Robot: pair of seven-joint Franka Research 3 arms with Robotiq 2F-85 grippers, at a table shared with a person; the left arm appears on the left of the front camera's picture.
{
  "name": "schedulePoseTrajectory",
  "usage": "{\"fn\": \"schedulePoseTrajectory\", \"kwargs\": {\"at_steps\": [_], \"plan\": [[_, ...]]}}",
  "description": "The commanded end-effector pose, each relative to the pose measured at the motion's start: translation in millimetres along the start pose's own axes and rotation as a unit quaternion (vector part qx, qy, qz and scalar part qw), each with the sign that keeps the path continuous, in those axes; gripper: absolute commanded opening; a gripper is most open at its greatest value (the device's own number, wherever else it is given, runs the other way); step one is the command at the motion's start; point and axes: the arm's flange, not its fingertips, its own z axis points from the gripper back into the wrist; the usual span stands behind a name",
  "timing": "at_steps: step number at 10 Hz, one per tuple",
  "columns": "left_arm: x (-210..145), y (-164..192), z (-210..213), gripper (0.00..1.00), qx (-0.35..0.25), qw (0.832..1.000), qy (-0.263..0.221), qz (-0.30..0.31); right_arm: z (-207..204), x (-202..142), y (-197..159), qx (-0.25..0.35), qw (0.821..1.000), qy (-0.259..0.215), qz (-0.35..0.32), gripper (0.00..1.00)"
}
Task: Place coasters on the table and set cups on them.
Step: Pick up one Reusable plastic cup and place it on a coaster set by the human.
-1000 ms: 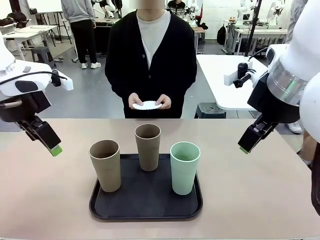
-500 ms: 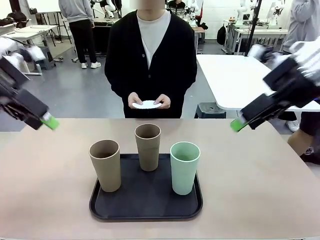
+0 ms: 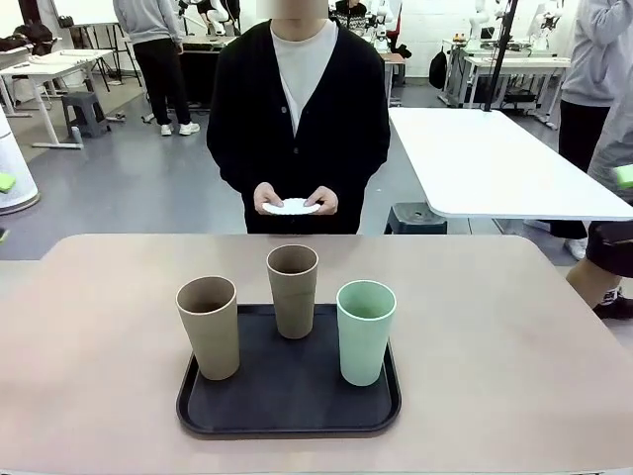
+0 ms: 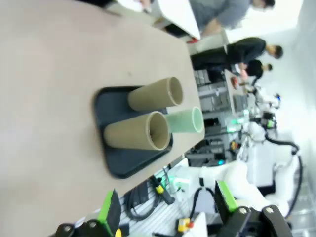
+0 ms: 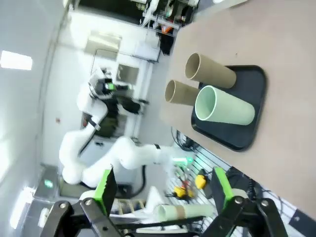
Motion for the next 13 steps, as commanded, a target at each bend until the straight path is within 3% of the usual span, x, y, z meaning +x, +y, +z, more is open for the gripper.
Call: {"fn": "schedulePoseTrajectory", "kwargs": {"at_steps": [1,3,5,10,13], "plan": [[15,19,8,1.00,0.008,0.998,-0.009,0.066,0,-12,-25,0.006,0.999,-0.016,-0.046,1.00],[9,44,31,1.00,-0.004,0.994,-0.023,0.103,19,-16,-47,0.004,0.997,-0.014,-0.077,1.00],[8,39,20,1.00,-0.009,0.994,-0.031,0.103,25,-11,-66,0.001,0.995,-0.011,-0.101,1.00],[0,19,-3,1.00,0.017,0.996,-0.010,0.089,30,-14,-66,-0.015,0.994,-0.014,-0.104,1.00],[5,31,9,1.00,0.003,0.996,-0.020,0.091,24,-15,-74,-0.015,0.992,-0.006,-0.121,1.00]]}}
